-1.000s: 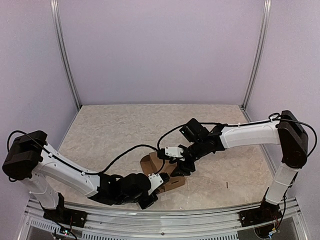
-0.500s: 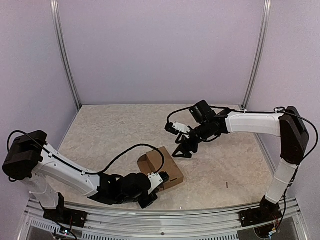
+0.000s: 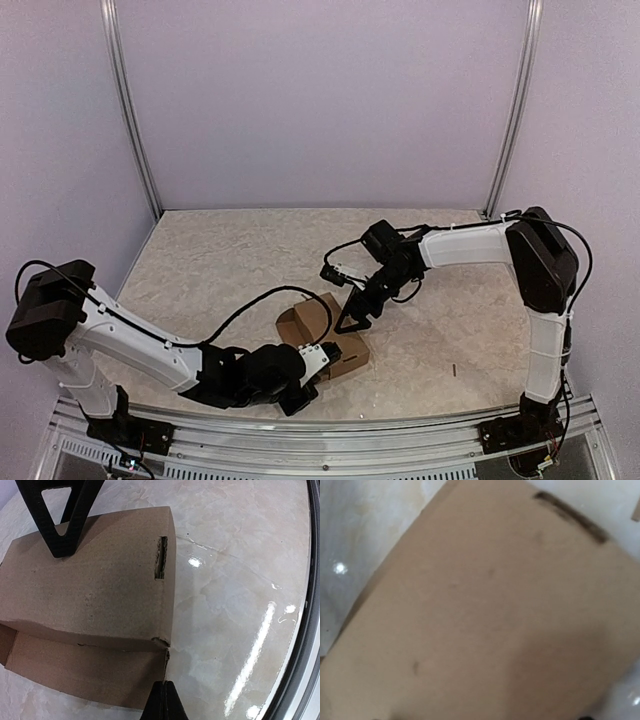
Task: Fold the paper box
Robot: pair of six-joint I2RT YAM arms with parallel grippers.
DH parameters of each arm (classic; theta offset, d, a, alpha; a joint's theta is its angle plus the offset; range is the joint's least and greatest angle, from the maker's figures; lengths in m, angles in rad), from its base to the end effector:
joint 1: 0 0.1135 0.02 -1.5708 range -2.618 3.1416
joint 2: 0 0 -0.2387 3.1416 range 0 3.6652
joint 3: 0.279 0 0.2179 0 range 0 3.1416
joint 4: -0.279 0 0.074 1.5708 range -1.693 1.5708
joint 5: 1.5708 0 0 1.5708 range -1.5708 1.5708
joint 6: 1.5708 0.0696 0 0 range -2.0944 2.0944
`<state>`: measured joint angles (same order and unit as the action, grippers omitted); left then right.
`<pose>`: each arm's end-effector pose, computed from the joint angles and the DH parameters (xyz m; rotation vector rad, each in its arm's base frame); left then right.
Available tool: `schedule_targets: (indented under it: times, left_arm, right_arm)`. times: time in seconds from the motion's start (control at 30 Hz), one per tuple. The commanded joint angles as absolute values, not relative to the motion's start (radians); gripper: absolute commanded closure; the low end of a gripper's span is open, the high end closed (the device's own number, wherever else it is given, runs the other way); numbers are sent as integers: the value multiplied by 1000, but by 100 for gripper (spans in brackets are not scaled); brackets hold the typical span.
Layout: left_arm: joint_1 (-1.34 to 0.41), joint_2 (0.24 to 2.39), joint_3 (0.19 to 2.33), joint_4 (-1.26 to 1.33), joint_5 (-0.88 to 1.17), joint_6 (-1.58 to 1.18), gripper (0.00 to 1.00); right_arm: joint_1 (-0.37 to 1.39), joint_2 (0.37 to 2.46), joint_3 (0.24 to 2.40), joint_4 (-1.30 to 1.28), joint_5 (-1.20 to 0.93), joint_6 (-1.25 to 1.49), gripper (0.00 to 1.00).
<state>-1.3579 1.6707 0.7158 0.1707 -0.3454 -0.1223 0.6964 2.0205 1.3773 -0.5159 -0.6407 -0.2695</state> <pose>0.0891 -0.3005 0.1162 1.2055 1.9860 -0.3499 0.2643 0.2752 0.1319 -1.4238 2.3114 0.9979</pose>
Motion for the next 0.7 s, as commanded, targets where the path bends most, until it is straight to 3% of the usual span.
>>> schedule_targets:
  times: [0.0,0.67]
  left_arm:
    - [-1347,1695,755,138,-360,-123,100]
    - [-1322,1759,851,66,-387,-154,100]
  right_arm:
    - [700,2048,1379,-544,-652,-251,17]
    - [709,2112,1362,-545,-657,-232,20]
